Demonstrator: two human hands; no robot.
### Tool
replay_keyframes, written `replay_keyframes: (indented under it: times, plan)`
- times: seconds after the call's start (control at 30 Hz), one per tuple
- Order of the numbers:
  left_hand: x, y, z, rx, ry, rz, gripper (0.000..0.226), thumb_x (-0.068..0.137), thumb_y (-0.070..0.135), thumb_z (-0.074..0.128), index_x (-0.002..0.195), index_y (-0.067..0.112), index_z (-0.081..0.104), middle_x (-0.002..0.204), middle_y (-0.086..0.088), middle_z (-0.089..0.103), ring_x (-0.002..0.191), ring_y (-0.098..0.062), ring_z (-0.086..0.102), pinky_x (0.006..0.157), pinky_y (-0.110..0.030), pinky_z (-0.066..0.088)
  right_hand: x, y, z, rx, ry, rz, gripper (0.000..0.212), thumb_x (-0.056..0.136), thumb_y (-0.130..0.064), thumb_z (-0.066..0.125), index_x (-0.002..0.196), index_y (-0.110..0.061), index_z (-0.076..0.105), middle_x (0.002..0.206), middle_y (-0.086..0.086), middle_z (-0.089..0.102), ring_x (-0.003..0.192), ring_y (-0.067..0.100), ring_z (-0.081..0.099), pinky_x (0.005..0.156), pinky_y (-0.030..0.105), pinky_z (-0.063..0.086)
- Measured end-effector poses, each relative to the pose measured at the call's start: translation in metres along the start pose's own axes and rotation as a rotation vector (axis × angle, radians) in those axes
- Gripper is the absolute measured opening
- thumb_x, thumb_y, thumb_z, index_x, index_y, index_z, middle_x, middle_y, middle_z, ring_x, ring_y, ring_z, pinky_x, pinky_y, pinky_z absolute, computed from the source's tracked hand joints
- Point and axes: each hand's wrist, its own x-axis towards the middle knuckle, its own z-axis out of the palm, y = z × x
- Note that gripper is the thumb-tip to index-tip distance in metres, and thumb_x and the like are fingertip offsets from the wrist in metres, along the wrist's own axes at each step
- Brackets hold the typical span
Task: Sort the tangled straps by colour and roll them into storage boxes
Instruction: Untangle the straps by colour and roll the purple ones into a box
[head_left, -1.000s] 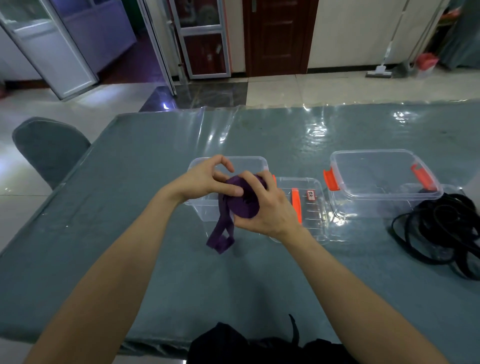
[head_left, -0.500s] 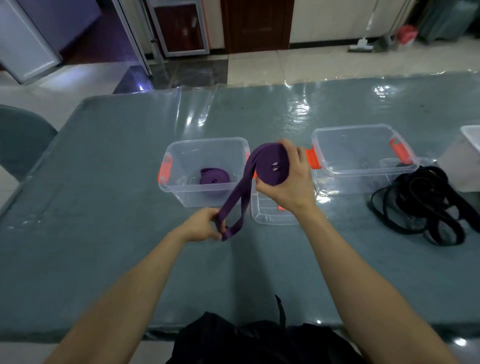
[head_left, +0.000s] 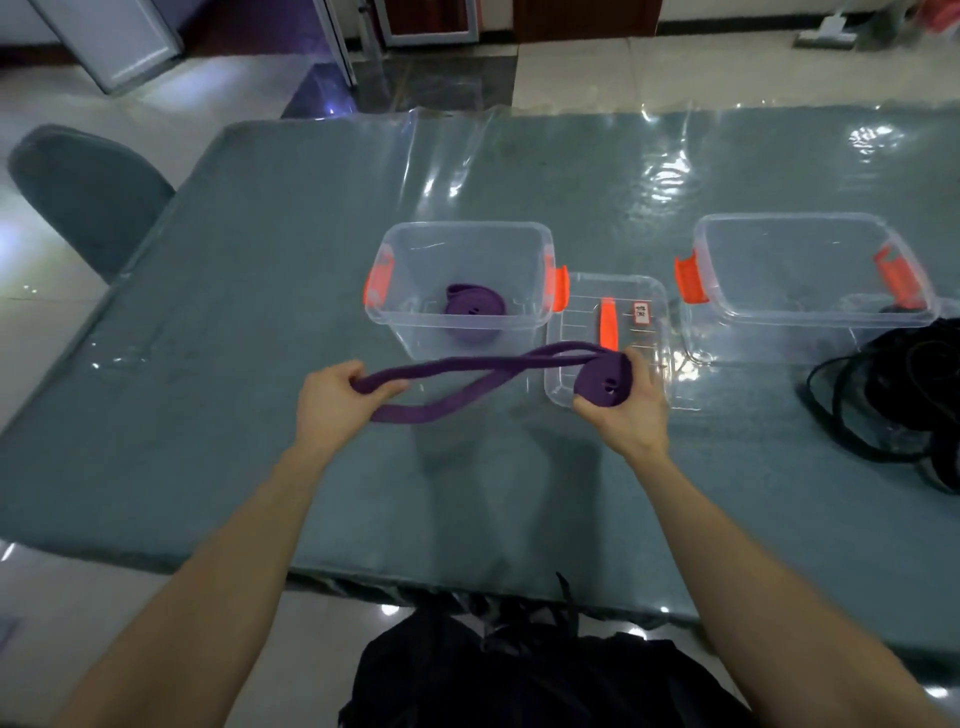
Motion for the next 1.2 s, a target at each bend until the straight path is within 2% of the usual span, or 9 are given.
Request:
replay_keyframes:
  times: [0.17, 0.27, 0.4, 0.63, 0.73, 0.83, 0.93, 1.07, 1.2]
  plan:
    - [-0.011, -0.012, -0.03, -0.525, -0.564, -0.151, 0.027, 0.076, 0.029, 0.094, 0.088, 0.016, 0.073, 0.09, -0.003, 0.067, 0.087, -0.017, 0.06, 0.087, -0.036, 0.047, -0.003, -0.003, 0.017, -0.021, -0.05, 0.027, 0.089, 0.059, -0.053, 0.089, 0.138, -0.037, 0.052, 0.119, 0.001, 0.061, 0.104, 0.023, 0.065, 0.094, 0.044, 0.06]
    - [-0.016, -0.023, -0.043, -0.971, -0.633, -0.275, 0.054, 0.075, 0.001, 0.058, 0.128, -0.007, 0.064, 0.134, -0.022, 0.063, 0.129, -0.031, 0.057, 0.121, -0.051, 0.041, -0.004, -0.006, 0.022, -0.047, -0.063, 0.028, 0.092, 0.06, -0.051, 0.09, 0.142, -0.036, 0.05, 0.121, 0.002, 0.06, 0.106, 0.023, 0.063, 0.093, 0.04, 0.058]
    - [-0.013, -0.04, -0.059, -0.675, -0.799, -0.084, 0.044, 0.079, -0.019, 0.07, 0.119, -0.004, 0.061, 0.117, -0.019, 0.076, 0.114, -0.024, 0.073, 0.11, -0.042, 0.054, -0.005, -0.008, 0.021, -0.057, -0.054, 0.047, 0.091, 0.06, -0.051, 0.089, 0.14, -0.04, 0.049, 0.12, 0.0, 0.059, 0.103, 0.021, 0.062, 0.09, 0.038, 0.056]
    - [-0.018, -0.05, -0.05, 0.689, 0.051, 0.269, 0.017, 0.084, 0.01, 0.083, 0.099, 0.016, 0.078, 0.082, -0.017, 0.073, 0.077, -0.043, 0.073, 0.065, -0.046, 0.057, -0.015, -0.021, 0.024, -0.131, -0.155, -0.094, 0.095, 0.058, -0.05, 0.088, 0.141, -0.048, 0.042, 0.126, -0.006, 0.05, 0.103, 0.017, 0.06, 0.09, 0.036, 0.056]
    - [-0.025, -0.056, -0.031, 0.522, -0.047, 0.109, 0.053, 0.092, 0.0, 0.067, 0.144, 0.001, 0.057, 0.138, -0.029, 0.063, 0.125, -0.047, 0.064, 0.096, -0.058, 0.057, -0.019, -0.032, 0.03, -0.159, -0.161, -0.175, 0.098, 0.057, -0.051, 0.089, 0.141, -0.051, 0.04, 0.129, -0.008, 0.045, 0.105, 0.018, 0.058, 0.089, 0.043, 0.061]
    - [-0.034, -0.043, -0.022, -0.056, -0.177, -0.078, 0.081, 0.104, 0.001, 0.056, 0.171, 0.004, 0.011, 0.178, -0.014, 0.018, 0.161, -0.029, 0.028, 0.128, -0.04, 0.028, -0.022, -0.038, 0.033, -0.182, -0.135, -0.222, 0.1, 0.057, -0.052, 0.09, 0.143, -0.051, 0.039, 0.13, -0.009, 0.045, 0.103, 0.017, 0.057, 0.089, 0.046, 0.063]
    - [-0.039, -0.044, -0.015, -0.266, -0.199, -0.25, 0.061, 0.109, 0.005, 0.052, 0.168, 0.012, 0.035, 0.158, -0.006, 0.05, 0.136, -0.022, 0.053, 0.117, -0.029, 0.036, -0.024, -0.042, 0.033, -0.188, -0.12, -0.247, 0.102, 0.057, -0.052, 0.091, 0.145, -0.051, 0.038, 0.131, -0.01, 0.044, 0.105, 0.017, 0.058, 0.087, 0.046, 0.064]
    - [-0.036, -0.072, -0.03, 0.157, -0.688, -0.205, 0.03, 0.103, 0.009, 0.068, 0.13, 0.011, 0.078, 0.126, -0.009, 0.079, 0.12, -0.024, 0.072, 0.102, -0.03, 0.053, -0.025, -0.051, 0.03, -0.26, -0.19, -0.372, 0.101, 0.059, -0.048, 0.089, 0.148, -0.044, 0.04, 0.13, -0.006, 0.043, 0.107, 0.023, 0.062, 0.086, 0.047, 0.065]
    - [-0.027, -0.04, -0.037, -0.217, -0.56, -0.155, 0.024, 0.097, 0.009, 0.079, 0.121, 0.013, 0.078, 0.111, -0.011, 0.083, 0.113, -0.031, 0.077, 0.105, -0.045, 0.06, -0.029, -0.07, 0.028, -0.377, -0.277, -0.602, 0.102, 0.064, -0.044, 0.089, 0.153, -0.035, 0.041, 0.133, 0.002, 0.045, 0.101, 0.03, 0.065, 0.078, 0.047, 0.066]
